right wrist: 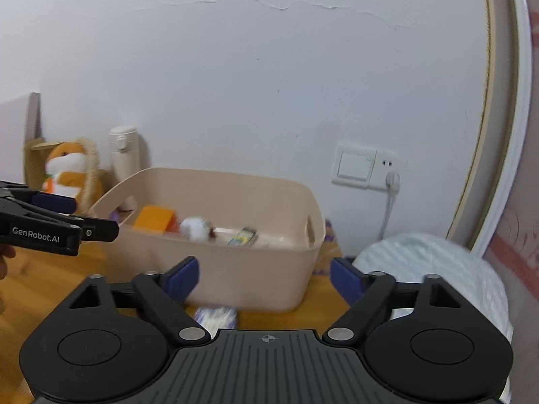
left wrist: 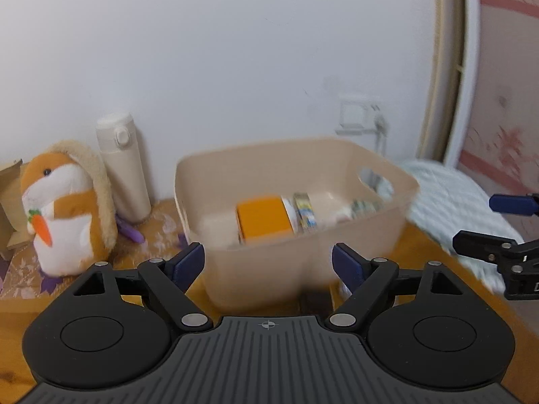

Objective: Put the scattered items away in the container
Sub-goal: 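Move both grippers back toward the remaining items on the table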

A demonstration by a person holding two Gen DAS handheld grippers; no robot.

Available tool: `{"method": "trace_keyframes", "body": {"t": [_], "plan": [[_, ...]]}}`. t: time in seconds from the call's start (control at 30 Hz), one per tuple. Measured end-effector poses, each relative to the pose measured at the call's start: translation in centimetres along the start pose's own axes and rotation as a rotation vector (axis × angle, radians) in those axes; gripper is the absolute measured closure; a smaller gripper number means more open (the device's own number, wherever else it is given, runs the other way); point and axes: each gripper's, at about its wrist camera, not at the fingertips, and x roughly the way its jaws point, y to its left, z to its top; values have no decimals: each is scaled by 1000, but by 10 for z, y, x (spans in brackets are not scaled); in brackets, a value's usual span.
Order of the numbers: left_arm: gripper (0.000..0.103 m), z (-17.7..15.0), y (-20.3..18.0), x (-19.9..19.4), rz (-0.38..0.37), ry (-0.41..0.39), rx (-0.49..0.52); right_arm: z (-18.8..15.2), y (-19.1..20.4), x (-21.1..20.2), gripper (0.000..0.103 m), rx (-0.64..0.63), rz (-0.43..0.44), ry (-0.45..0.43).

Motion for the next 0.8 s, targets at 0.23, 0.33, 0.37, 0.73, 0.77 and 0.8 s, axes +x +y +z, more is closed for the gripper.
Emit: {"method": "trace_keyframes", "body": {"t": [0.23, 0.33, 0.37, 0.73, 0.77, 0.8], "plan": [[18, -52, -7, -25, -46, 92, 141, -45, 25, -24, 4, -3, 8, 73], [19, -75, -9, -32, -73, 131, 175, -57, 32, -22, 2, 41, 17, 114], [18, -80, -9, -32, -80, 146, 186, -59, 33, -20, 2, 53, 17, 125], [19, -119, -16, -21, -138, 249, 260, -77, 51, 2, 0, 113, -4, 222], [19, -120, -17, -19, -143, 254, 261, -79, 52, 6, 0, 113, -14, 232], [19, -122, -17, -17, -149, 259, 260, -80, 52, 9, 0, 111, -23, 243]]}}
